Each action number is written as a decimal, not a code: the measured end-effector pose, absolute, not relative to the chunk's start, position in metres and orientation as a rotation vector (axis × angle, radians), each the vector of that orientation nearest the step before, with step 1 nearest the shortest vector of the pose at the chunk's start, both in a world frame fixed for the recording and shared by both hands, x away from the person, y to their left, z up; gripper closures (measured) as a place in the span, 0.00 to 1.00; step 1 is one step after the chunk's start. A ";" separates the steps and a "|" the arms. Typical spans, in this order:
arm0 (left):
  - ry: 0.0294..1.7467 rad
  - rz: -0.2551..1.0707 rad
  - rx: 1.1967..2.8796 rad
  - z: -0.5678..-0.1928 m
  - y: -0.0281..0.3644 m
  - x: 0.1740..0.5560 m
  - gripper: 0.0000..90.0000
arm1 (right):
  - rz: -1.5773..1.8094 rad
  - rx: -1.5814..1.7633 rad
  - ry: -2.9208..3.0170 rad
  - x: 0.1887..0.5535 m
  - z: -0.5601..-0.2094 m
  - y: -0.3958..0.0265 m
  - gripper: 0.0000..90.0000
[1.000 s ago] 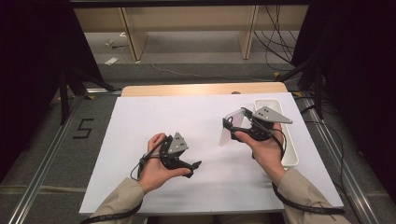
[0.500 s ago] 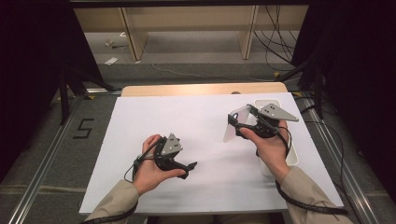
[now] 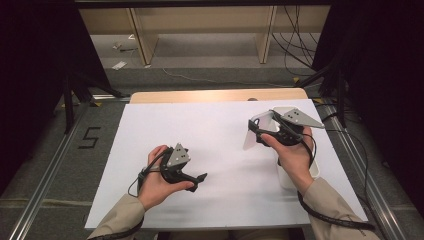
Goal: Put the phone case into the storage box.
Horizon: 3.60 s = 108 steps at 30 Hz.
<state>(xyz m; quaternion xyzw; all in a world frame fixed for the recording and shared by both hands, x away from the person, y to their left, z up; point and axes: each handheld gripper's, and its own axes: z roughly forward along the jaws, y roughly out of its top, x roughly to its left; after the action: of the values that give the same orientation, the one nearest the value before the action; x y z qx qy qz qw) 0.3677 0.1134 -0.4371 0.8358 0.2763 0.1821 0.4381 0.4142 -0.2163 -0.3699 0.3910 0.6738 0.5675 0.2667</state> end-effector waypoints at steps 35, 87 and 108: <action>0.704 0.454 2.063 -0.438 0.122 0.367 0.00 | 1.496 1.111 1.721 0.419 -0.357 -0.242 0.20; 0.709 0.456 2.053 -0.438 0.122 0.368 0.00 | 1.456 1.179 1.608 0.426 -0.346 -0.274 0.20; 0.709 0.462 2.047 -0.438 0.123 0.368 0.00 | 1.427 1.197 1.586 0.427 -0.345 -0.282 0.20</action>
<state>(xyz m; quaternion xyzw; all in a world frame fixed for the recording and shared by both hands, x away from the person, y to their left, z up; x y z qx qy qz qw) 0.3679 0.1228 -0.4382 0.8267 0.2862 0.1868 0.4469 0.4274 -0.2822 -0.3454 0.4601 0.6095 0.5485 0.3405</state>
